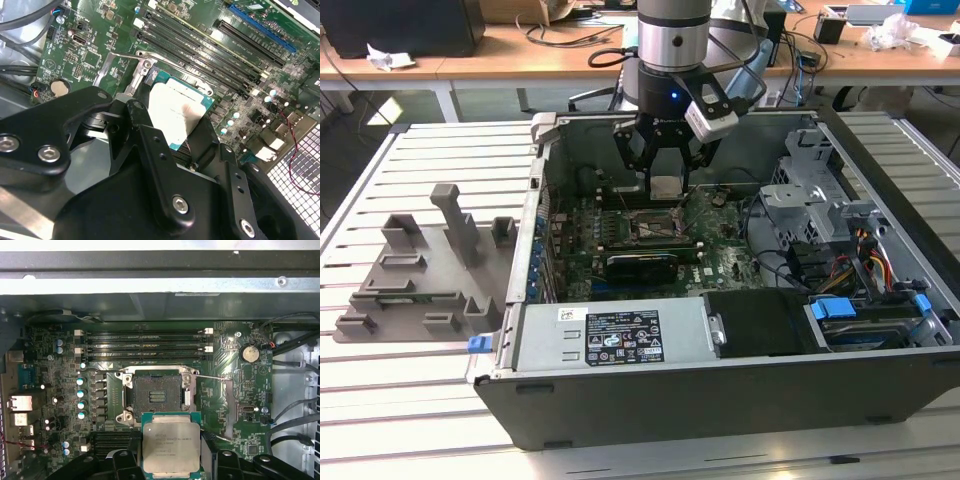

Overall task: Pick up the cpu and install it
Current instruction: 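Pick up the cpu and move it towards the insertion slot, then place the cpu into insertion slot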

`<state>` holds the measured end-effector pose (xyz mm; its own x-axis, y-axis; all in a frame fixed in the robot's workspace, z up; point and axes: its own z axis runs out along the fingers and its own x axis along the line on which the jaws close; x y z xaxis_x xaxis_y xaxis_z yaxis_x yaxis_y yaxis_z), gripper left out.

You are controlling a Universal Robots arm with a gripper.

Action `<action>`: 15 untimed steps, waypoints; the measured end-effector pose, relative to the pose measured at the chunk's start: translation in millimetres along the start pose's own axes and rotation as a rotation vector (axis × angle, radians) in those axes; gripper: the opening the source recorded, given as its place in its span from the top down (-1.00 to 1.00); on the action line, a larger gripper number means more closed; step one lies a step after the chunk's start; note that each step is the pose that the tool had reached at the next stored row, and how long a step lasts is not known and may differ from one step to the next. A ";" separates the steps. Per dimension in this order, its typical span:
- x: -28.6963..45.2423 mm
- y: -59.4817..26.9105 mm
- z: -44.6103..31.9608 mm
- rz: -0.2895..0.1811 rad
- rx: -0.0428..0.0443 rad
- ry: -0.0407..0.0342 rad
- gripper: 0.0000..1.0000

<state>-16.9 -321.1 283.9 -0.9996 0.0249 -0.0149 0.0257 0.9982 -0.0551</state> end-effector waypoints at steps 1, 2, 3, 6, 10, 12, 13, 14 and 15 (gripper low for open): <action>0.0 0.0 0.0 0.000 0.0000 0.0000 -0.09; 0.0 0.0 0.0 0.000 0.0001 0.0000 -0.09; 0.0 0.0 0.0 0.000 0.0003 0.0000 -0.09; 0.0 0.0 0.0 0.021 0.0069 0.0010 -0.09; 0.1 0.0 0.1 0.066 0.0092 0.0035 -0.09; 0.0 0.0 0.1 0.101 0.0109 0.0055 -0.09; 0.0 0.0 0.1 0.116 0.0119 0.0064 -0.09; 0.0 0.0 0.1 0.134 0.0124 0.0075 -0.09; 0.0 0.0 0.2 0.149 0.0129 0.0084 -0.09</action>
<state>-16.9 -321.0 283.7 -0.9848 0.1731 -0.0155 0.1737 0.9826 -0.0656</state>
